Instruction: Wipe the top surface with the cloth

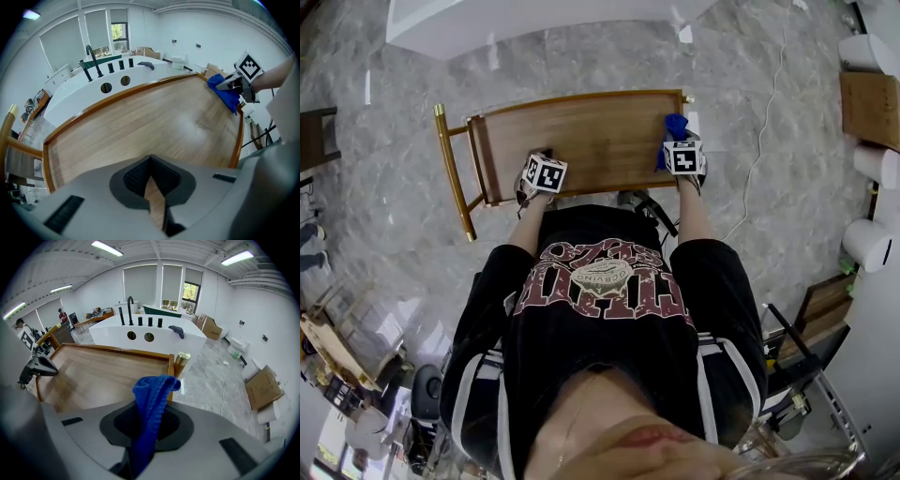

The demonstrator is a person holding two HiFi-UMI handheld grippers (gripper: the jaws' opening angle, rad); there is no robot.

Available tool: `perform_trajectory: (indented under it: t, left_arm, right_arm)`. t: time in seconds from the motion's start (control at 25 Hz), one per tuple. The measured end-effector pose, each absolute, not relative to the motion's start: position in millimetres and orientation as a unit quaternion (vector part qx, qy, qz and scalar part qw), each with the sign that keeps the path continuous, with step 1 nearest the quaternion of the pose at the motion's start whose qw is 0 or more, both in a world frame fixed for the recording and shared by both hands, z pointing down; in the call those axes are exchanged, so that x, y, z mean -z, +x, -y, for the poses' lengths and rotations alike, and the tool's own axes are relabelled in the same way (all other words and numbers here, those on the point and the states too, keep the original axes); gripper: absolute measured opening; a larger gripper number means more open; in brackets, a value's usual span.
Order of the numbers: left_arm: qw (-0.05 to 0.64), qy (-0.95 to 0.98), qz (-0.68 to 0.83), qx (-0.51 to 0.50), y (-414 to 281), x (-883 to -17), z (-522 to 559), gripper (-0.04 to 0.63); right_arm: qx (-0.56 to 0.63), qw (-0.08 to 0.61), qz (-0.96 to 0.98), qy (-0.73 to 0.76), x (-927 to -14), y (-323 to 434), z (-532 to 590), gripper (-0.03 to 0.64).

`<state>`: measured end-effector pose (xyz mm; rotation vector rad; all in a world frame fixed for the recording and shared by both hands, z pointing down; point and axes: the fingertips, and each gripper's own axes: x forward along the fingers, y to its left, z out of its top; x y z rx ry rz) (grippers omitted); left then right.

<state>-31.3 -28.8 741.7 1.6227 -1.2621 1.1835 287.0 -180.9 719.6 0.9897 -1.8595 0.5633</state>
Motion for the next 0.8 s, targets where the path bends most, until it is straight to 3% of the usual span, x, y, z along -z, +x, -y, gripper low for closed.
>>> perform_trajectory:
  t: [0.8]
  left_arm:
    - [0.358,0.659,0.503,-0.43,-29,-734,28,0.049]
  right_arm:
    - [-0.223,0.476,0.75,0.4,-720,247,162,0.064]
